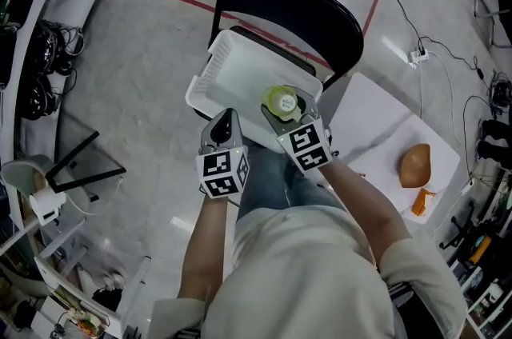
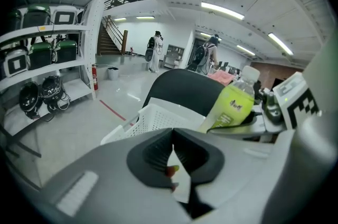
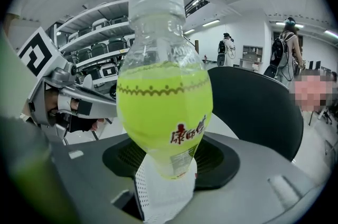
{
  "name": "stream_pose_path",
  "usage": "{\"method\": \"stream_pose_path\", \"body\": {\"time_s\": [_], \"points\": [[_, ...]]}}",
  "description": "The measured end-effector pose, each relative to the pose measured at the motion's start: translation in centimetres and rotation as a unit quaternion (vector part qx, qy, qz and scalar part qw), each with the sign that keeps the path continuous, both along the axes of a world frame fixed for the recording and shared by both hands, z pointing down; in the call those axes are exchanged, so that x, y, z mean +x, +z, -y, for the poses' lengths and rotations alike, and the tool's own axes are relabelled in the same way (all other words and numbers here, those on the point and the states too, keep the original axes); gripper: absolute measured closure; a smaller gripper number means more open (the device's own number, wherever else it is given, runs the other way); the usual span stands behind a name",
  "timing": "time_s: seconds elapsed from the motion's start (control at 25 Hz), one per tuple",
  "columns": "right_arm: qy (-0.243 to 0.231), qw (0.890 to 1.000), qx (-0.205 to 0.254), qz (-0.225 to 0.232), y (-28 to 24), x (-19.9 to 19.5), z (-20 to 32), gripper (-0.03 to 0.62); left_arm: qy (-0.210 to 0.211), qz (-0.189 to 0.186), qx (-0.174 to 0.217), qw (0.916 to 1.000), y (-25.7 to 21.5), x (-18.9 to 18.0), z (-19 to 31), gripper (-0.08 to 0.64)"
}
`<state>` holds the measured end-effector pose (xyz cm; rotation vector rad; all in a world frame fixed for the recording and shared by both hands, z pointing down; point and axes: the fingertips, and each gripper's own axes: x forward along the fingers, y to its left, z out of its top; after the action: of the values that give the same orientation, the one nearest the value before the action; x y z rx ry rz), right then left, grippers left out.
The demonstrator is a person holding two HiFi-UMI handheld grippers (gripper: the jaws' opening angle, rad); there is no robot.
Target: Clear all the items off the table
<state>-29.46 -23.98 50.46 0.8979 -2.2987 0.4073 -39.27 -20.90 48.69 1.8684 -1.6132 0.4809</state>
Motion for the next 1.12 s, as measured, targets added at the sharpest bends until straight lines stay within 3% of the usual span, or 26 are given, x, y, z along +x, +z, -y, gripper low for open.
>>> {"method": "stream_pose_path", "body": {"time_s": [0.68, 1.12], "points": [[-0.001, 0.999, -0.023, -0.025, 8.6, -5.3, 5.5, 0.330, 0.022, -0.008, -0.036, 0.9991, 7.4, -2.9, 4.8, 0.551], [-0.009, 0.999, -0.029, -0.037, 13.3, -8.1, 7.9, 0.328, 0.002, -0.025, -0.049, 0.9985, 10.3, -5.4, 7.0, 0.551]]}}
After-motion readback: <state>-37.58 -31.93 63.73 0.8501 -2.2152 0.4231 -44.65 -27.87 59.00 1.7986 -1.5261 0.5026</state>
